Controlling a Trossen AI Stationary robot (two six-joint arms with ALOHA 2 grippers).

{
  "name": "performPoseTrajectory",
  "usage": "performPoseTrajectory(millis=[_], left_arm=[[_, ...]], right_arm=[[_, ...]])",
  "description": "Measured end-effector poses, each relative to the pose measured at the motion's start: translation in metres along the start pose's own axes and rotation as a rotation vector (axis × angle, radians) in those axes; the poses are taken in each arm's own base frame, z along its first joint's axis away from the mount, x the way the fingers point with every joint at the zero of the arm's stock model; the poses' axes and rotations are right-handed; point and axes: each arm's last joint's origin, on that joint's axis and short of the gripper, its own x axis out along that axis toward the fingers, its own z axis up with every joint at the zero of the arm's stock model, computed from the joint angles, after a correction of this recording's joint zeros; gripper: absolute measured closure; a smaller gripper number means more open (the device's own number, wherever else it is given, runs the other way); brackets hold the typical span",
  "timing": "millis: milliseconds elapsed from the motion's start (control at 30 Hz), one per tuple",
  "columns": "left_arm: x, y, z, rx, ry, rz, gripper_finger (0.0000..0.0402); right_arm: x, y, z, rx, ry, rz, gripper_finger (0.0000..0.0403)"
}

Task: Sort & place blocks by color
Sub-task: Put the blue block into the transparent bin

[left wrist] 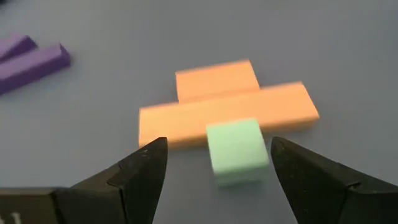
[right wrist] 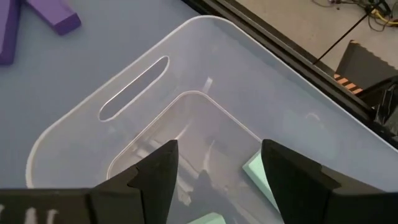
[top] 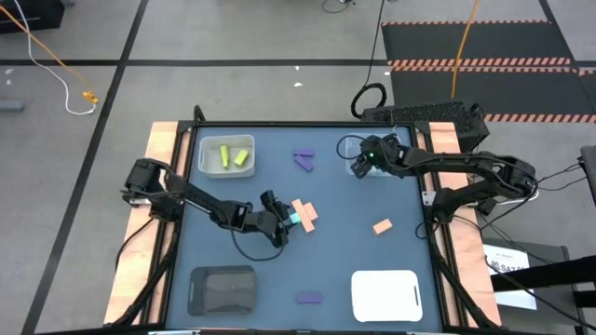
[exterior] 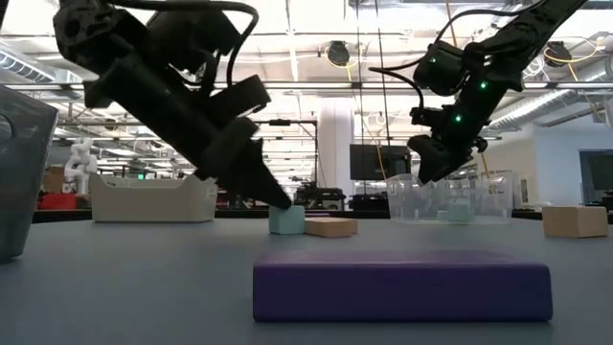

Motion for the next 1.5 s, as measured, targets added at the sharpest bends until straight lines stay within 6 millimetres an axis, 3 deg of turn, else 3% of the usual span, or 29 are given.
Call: performPoseTrajectory(millis=[333, 467, 633, 767, 933, 1233, 1333, 1500], left_arm=[[0.011, -0.005, -0.008, -0.080, 0.010, -0.038, 0.0125], [0.013, -0.004, -0.012, -0.106, 0.023, -0.031, 0.0167], [0.014, -0.005, -0.012, -0.104, 0.027, -0.042, 0.0266], [0.011, -0.005, -0.009, -0.130, 0.014, -0.058, 0.0268], [-0.002, -0.003, 0.011, -0.195, -0.061, -0.084, 0.0268], [-0.052, 0.006, 0.078, -0.078, -0.508, -0.113, 0.0268], [-0.063, 0.010, 0.090, 0.008, -0.608, -0.061, 0.0268], [-0.062, 0.016, 0.092, 0.148, -0.619, 0.041, 0.0268]], right_arm=[[0.000, 0.000, 0.000, 0.000, -0.001, 0.001, 0.0181], [0.000, 0.000, 0.000, 0.001, -0.002, 0.001, 0.0181], [0.000, 0.000, 0.000, 0.002, -0.004, 0.001, 0.0181], [0.000, 0.000, 0.000, -0.001, -0.005, 0.001, 0.0181], [0.000, 0.000, 0.000, -0.034, -0.005, 0.001, 0.0181], [0.000, 0.003, 0.009, -0.058, -0.080, 0.051, 0.0181], [-0.002, 0.008, 0.015, -0.043, -0.130, 0.185, 0.0181], [-0.009, 0.019, 0.031, 0.039, -0.239, 0.573, 0.0181]])
